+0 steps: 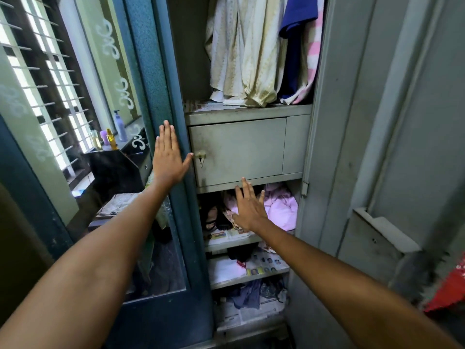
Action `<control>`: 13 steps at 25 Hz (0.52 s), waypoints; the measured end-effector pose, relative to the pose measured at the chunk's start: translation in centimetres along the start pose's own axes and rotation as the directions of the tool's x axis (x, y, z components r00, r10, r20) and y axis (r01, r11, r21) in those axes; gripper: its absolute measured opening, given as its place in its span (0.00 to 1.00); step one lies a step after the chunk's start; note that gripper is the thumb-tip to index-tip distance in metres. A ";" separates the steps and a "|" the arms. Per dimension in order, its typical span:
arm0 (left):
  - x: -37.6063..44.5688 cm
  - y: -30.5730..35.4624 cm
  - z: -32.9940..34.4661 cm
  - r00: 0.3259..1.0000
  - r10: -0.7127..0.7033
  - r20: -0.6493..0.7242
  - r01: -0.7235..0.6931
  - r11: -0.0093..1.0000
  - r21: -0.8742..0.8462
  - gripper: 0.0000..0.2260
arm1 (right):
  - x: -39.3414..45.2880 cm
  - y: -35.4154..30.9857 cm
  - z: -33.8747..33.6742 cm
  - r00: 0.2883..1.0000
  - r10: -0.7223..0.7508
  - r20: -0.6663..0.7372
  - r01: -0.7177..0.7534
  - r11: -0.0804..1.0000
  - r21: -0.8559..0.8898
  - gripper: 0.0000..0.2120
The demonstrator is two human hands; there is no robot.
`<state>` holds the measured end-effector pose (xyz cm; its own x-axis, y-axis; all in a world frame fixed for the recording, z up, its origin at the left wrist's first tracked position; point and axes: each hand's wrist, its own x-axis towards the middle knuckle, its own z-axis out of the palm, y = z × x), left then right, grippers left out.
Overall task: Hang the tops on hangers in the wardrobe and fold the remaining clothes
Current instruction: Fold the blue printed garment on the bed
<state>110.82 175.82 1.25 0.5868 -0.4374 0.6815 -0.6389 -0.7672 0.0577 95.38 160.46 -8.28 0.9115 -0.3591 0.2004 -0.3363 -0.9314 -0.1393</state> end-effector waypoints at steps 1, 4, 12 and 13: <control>-0.5 0.1 -0.9 0.999 -0.006 0.047 0.006 1.000 0.006 0.36 | -0.8 0.2 -0.6 1.000 0.005 0.003 -0.005 1.000 0.014 0.39; -3.8 1.5 -3.1 0.980 -0.068 0.189 0.071 0.997 -0.009 0.34 | -4.0 0.8 -2.7 1.000 -0.010 0.023 0.009 0.998 0.058 0.39; -17.3 15.6 -6.8 0.951 0.052 0.305 0.056 0.940 -0.337 0.26 | -18.9 4.5 -5.2 0.992 -0.095 -0.076 0.107 0.979 0.173 0.32; -18.7 17.9 -7.2 0.949 0.097 0.301 0.029 0.921 -0.389 0.25 | -21.1 5.3 -5.0 0.985 -0.103 -0.138 0.129 0.972 0.196 0.29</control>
<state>84.84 173.69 -5.16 0.6441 -0.6307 0.4329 -0.7649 -0.5366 0.3564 73.15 162.83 -8.45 0.8999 -0.2661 0.3456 -0.1630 -0.9401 -0.2993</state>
